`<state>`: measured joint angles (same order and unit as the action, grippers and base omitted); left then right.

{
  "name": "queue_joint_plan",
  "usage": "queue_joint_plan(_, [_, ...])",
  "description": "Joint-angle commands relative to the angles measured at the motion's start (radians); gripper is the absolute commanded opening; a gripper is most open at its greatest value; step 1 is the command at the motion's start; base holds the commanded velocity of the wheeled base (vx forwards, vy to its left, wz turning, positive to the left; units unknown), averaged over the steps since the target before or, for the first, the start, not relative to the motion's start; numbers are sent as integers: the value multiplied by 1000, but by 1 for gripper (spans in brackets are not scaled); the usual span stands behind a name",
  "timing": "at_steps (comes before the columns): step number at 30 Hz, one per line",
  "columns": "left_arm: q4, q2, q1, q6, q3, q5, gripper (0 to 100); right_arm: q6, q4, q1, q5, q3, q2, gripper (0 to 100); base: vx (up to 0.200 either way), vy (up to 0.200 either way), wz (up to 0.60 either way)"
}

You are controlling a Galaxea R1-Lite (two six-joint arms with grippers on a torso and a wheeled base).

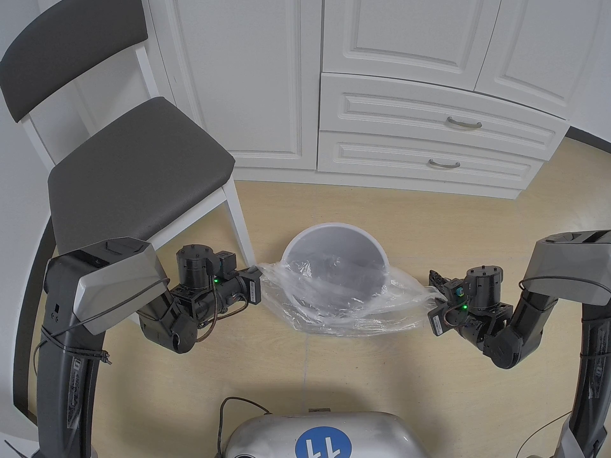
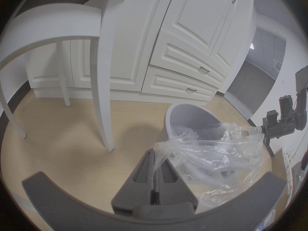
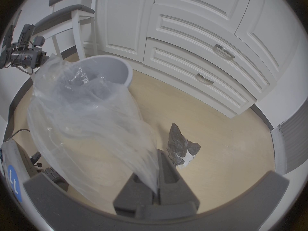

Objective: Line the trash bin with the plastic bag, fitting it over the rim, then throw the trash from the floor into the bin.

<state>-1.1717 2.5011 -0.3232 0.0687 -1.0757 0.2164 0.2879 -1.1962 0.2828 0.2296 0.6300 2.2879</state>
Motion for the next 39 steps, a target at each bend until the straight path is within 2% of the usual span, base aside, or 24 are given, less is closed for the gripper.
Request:
queue_joint_plan(1, [6, 15, 6, 0, -9, 0, 0, 1, -8, -10, 1, 10, 24, 0, 0, 0, 0])
queue_joint_plan(6, [4, 13, 7, 0, -7, 0, 0, 1, -11, -8, -3, -4, 13, 0, 0, 0, 0])
queue_joint_plan(7, [3, 13, 7, 0, -7, 0, 0, 2, -11, -10, -3, -7, 12, 100, 0, 0, 0])
queue_joint_plan(15, [0, 9, 7, 0, -3, 0, 0, 4, -8, -22, -30, -38, -28, 100, 0, 0, 0])
queue_joint_plan(19, [-2, 7, 7, 0, -3, 0, 0, 31, -8, -76, -173, -95, -82, 100, 0, 0, 0])
queue_joint_plan(23, [-2, 5, 10, 0, -6, 0, 0, 83, -8, -139, -348, -150, -134, 100, 0, 0, 0])
queue_joint_plan(24, [-2, 5, 10, 2, -7, 0, 0, 99, -10, -163, -414, -165, -148, 100, 0, 0, 0])
queue_joint_plan(25, [-2, 5, 10, 2, -7, 0, 0, 99, -10, -163, -414, -165, -148, 100, 0, 0, 0])
queue_joint_plan(26, [-2, 5, 12, 0, -7, 0, 0, 122, -10, -197, -490, -179, -159, 100, 0, 0, 0])
queue_joint_plan(27, [-2, 5, 12, 2, -6, -2, 0, 163, -11, -246, -610, -188, -165, 100, 0, 0, 0])
queue_joint_plan(28, [-2, 5, 12, 0, -6, -2, 0, 168, -11, -249, -619, -188, -163, 100, 0, 0, 0])
queue_joint_plan(29, [-2, 5, 12, 0, -4, -2, 0, 201, -11, -294, -707, -191, -165, 100, 0, 0, 0])
queue_joint_plan(31, [-2, 5, 12, 0, -3, -2, 0, 217, -11, -321, -756, -191, -165, 100, 0, 0, 0])
queue_joint_plan(39, [1, 7, 12, 0, -4, -2, 0, 223, -20, -373, -871, -205, -180, 100, 0, 0, 0])
